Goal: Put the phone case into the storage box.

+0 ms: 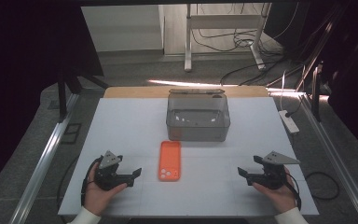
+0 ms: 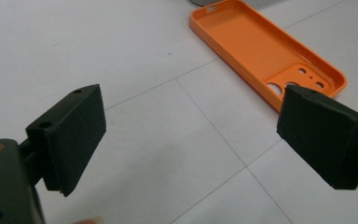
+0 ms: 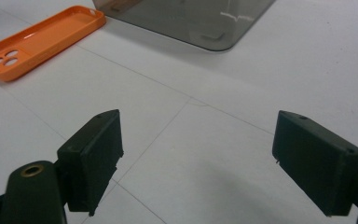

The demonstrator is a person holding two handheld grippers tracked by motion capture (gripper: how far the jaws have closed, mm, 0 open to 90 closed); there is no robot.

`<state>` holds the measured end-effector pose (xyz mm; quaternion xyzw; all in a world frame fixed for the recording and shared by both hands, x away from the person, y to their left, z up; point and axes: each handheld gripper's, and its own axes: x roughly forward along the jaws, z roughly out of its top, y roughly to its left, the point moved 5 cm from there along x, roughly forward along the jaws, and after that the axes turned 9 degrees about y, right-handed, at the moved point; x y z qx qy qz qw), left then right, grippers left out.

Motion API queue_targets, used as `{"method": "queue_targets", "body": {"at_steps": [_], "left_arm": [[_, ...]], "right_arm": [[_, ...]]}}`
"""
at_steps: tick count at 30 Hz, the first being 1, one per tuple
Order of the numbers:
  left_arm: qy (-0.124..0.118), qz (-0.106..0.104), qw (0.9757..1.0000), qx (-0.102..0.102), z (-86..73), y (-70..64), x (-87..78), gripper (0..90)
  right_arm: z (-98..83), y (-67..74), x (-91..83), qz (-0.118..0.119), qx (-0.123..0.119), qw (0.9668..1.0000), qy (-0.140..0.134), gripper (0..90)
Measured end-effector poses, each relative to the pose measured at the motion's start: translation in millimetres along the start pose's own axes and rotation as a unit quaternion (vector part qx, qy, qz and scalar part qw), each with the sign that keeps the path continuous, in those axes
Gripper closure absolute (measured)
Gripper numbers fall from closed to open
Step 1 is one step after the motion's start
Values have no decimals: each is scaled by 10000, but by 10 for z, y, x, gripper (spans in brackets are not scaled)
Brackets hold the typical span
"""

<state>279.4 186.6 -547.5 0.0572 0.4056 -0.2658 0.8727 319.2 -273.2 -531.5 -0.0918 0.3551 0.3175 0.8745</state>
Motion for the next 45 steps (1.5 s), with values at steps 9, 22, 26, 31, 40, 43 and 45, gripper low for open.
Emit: {"method": "queue_targets", "body": {"at_steps": [9, 22, 26, 31, 40, 43, 45], "left_arm": [[30, 58, 10000, 18, 5, -12, 19, 88], [-100, -6, 9998, 147, 29, -89, -60, 90], [-137, -25, 9997, 177, 60, -91, -57, 90], [-133, -31, 9997, 208, 98, -67, -27, 91], [-260, -114, 9995, 141, 123, -80, -76, 90], [-224, -117, 9995, 176, 135, -92, -53, 89], [-195, -84, 9996, 195, 145, -91, -36, 88]], "right_arm": [[15, 15, 1, 2, -121, 9999, -41, 172], [-1, 95, -50, -205, -199, 9996, -49, 161], [-1, 84, -35, -173, -143, 9997, -48, 163], [-24, 72, -31, -156, -107, 9998, 11, 164], [-9, 96, -12, -235, 64, 9997, 96, 167], [13, 98, 2, -271, 136, 9995, 119, 172], [32, 100, 11, -305, 173, 9993, 122, 168]]}}
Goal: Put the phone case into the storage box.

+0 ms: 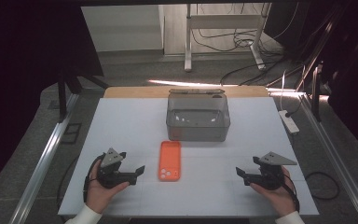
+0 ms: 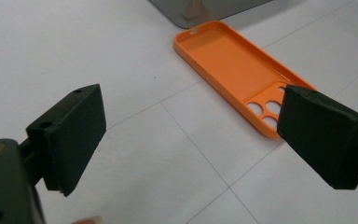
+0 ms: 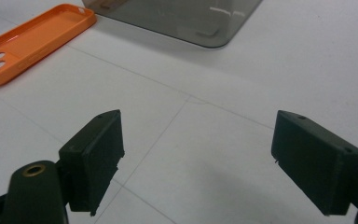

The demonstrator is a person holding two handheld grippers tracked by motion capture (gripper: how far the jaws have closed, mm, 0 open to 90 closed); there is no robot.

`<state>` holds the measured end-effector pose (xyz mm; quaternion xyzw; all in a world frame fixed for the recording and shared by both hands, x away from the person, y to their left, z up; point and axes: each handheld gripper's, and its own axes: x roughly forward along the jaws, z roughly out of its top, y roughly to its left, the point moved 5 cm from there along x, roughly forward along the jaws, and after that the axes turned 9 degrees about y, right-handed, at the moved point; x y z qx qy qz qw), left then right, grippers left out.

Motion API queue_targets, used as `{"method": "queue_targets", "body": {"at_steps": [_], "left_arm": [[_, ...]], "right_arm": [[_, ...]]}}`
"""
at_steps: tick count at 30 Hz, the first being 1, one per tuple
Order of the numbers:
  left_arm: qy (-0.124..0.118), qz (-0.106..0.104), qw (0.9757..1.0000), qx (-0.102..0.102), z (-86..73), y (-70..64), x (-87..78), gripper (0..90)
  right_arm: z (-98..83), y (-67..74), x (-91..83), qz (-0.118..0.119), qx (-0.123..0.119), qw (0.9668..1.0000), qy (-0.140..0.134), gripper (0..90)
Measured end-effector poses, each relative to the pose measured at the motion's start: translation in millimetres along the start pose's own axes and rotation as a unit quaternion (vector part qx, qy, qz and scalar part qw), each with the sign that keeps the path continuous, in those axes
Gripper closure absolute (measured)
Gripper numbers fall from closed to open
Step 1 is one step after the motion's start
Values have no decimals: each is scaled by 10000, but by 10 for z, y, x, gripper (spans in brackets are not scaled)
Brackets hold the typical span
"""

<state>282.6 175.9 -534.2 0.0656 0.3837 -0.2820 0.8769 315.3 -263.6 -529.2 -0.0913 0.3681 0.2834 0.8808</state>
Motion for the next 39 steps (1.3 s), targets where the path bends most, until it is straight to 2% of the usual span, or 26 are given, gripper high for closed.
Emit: {"method": "queue_targets", "body": {"at_steps": [5, 10, 15, 16, 18, 26, 39], "left_arm": [[28, 69, 10000, 15, -11, 14, 5, 89], [-6, 16, 10000, 68, -20, 0, -21, 90], [-5, -9, 9999, 135, -36, -20, -24, 90], [-48, 0, 9999, 122, -23, -14, -34, 90], [-58, 9, 9999, 120, -18, -8, -34, 90], [-31, 120, 9999, 82, -4, 22, -9, 91], [-6, 86, 9999, 140, -24, 1, -10, 93]], "right_arm": [[34, 25, 11, 88, 35, 10000, 15, 171], [79, 46, 52, 37, 54, 10000, 43, 173], [143, 99, 106, 95, 226, 9997, 52, 178], [205, 154, 116, 164, 307, 9994, 59, 187], [251, 196, 110, 196, 320, 9993, 56, 192], [345, 307, 89, 274, 127, 9995, 35, 196], [463, 484, 95, 415, 180, 9988, 160, 207]]}}
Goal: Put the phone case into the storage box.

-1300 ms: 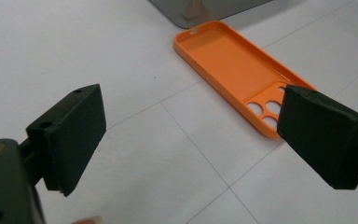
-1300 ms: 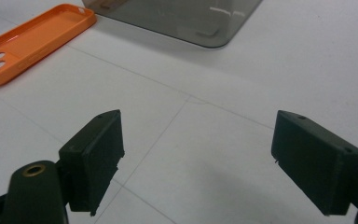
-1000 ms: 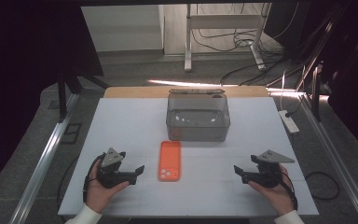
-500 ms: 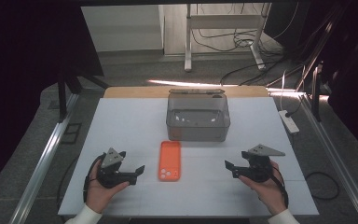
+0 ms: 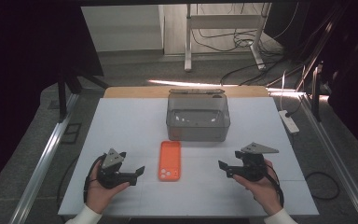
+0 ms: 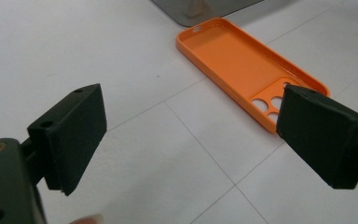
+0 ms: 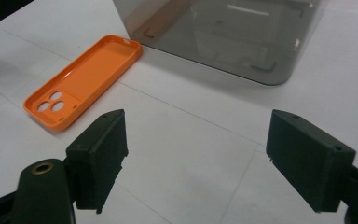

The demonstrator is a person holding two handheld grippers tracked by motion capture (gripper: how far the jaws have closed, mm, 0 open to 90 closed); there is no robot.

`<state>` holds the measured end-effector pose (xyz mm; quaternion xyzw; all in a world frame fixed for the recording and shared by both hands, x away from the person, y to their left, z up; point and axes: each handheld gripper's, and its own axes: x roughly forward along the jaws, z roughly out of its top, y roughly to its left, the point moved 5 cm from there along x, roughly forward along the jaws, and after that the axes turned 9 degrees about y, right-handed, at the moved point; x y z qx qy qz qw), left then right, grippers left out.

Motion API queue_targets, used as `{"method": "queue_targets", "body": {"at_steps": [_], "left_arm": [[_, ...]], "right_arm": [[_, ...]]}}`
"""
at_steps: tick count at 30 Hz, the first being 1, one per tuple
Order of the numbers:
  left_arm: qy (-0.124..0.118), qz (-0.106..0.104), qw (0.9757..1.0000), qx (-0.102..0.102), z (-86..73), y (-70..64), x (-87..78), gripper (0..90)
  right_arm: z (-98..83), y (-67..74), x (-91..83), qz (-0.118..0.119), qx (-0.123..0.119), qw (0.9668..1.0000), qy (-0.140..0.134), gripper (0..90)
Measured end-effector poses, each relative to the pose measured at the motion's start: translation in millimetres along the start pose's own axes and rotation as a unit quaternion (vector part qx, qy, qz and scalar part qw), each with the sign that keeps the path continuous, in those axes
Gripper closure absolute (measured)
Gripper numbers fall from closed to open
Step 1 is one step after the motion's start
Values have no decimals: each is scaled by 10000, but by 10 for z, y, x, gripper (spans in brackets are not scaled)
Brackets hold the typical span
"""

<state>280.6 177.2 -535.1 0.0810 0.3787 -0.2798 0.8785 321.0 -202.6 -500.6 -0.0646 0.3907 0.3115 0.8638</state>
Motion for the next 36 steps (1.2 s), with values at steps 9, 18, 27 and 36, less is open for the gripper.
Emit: {"method": "queue_targets", "body": {"at_steps": [9, 18, 27, 36], "left_arm": [[31, -21, 10000, 46, -6, -17, 17, 95], [22, -17, 10000, 49, -7, -24, 20, 97], [63, -26, 9999, 76, -20, -21, 28, 97], [55, -59, 9999, 76, -28, -23, 36, 97]], "right_arm": [[46, 94, 73, 90, 8, 9999, 66, 216], [129, 216, 158, 193, 24, 9997, 170, 223], [237, 355, 300, 50, 215, 9992, 319, 202], [359, 580, 464, -6, 455, 9973, 574, 207]]}}
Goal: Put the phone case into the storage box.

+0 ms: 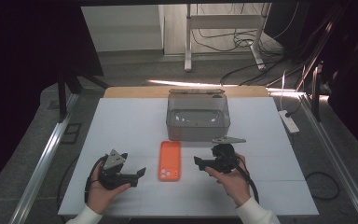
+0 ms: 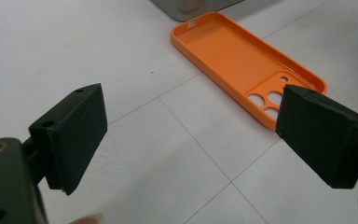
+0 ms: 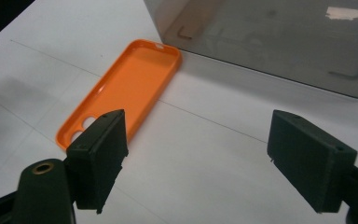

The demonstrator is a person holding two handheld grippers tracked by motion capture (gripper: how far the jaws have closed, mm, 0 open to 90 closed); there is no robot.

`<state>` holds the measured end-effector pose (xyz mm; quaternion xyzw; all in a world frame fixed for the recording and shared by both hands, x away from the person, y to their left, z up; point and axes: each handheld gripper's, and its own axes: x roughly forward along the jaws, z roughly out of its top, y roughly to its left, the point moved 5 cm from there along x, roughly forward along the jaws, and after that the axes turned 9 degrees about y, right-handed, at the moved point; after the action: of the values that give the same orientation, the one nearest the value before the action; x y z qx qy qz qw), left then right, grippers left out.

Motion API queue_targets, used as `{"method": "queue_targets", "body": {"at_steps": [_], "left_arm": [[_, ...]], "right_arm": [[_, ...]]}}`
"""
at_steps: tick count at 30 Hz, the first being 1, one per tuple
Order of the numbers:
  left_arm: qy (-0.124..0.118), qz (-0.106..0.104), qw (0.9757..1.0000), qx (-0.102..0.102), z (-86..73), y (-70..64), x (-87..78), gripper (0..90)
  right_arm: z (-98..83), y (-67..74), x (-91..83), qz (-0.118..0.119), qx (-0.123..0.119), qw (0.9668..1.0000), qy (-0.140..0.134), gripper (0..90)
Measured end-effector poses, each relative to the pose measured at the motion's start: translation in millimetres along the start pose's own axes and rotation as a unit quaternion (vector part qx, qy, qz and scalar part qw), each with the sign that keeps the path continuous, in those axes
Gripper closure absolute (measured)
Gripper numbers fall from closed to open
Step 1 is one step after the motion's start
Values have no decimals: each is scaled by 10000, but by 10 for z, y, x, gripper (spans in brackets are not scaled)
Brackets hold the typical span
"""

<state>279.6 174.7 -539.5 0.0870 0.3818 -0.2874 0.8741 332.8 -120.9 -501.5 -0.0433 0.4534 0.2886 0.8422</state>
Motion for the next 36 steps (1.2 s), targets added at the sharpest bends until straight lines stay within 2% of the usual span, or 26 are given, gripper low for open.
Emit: {"method": "queue_targets", "body": {"at_steps": [7, 12, 19, 24, 27, 33, 36], "left_arm": [[26, -107, 9999, 22, -2, 5, 32, 96], [61, -185, 9998, -30, 8, 3, 53, 97], [114, -189, 9997, -83, 30, 16, 63, 97], [95, -197, 9997, -59, 43, 9, 53, 97], [88, -209, 9997, -29, 53, -4, 49, 97], [71, -214, 9997, -20, 60, -7, 46, 97], [90, -212, 9997, -24, 58, -5, 50, 96]], "right_arm": [[87, 223, 186, -59, 77, 9992, 398, 218], [172, 310, 298, -98, 217, 9983, 538, 235], [272, 452, 500, -183, 344, 9958, 827, 251], [312, 466, 567, -152, 453, 9939, 990, 276], [336, 453, 585, -232, 541, 9925, 1067, 282], [313, 487, 662, -371, 414, 9902, 1283, 339], [300, 491, 717, -319, 420, 9888, 1398, 398]]}}
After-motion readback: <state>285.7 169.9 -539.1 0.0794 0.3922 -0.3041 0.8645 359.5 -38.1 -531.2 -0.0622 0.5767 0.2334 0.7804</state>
